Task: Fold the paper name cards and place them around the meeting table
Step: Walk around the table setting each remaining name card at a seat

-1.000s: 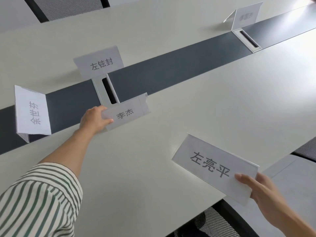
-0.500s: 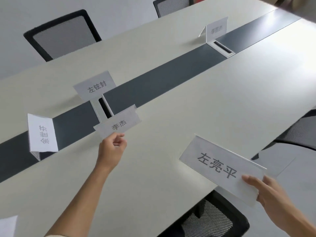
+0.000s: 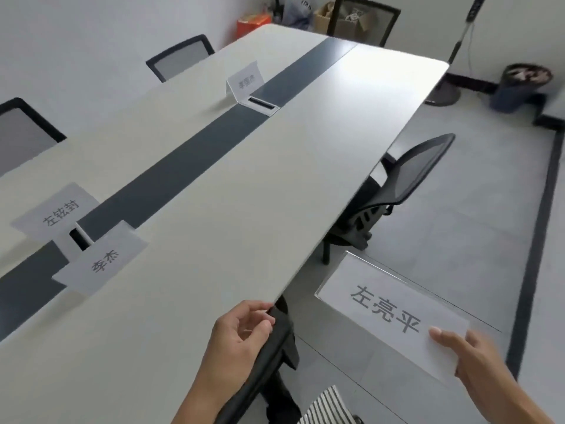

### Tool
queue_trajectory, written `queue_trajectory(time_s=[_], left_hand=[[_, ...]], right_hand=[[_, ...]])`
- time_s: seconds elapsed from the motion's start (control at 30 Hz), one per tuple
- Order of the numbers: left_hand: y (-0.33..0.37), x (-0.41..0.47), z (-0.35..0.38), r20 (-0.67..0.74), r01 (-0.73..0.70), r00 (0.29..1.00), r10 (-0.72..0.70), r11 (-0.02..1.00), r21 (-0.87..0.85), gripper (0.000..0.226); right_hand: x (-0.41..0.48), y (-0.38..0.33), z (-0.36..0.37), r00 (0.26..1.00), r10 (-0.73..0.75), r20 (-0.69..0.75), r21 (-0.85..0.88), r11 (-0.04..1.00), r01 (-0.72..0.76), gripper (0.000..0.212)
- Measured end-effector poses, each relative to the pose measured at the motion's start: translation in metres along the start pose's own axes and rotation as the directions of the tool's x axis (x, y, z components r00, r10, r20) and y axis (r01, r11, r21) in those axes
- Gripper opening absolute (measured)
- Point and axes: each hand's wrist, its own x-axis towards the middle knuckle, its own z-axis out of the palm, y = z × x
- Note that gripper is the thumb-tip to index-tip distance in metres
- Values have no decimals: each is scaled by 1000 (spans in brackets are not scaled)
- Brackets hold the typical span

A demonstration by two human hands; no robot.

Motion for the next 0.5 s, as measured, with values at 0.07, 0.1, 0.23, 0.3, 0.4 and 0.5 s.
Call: queue_trajectory(time_s=[0.07, 0.1, 0.23, 0.3, 0.4, 0.5], left_hand=[[12, -5, 32, 56, -22, 998, 20, 999, 34, 24], [17, -6, 47, 80, -33, 996, 28, 998, 51, 24], [44, -3, 93, 138, -101, 986, 90, 992, 78, 22], [59, 9, 111, 159, -134, 980, 117, 986, 103, 26], [77, 38, 135, 191, -161, 973, 133, 977, 141, 37], [101, 75, 163, 213, -194, 964, 160, 970, 149, 29]], right_hand=[[-7, 10, -36, 999, 15, -48, 41, 999, -13, 52], [-11, 15, -53, 997, 31, -72, 74, 997, -26, 48], [-14, 26, -111, 988, 83, -128, 139, 988, -65, 81], [-7, 25, -133, 984, 88, -157, 182, 982, -58, 103], [12, 13, -154, 978, 88, -190, 235, 971, -42, 106], [41, -6, -171, 972, 81, -220, 261, 965, -22, 108]])
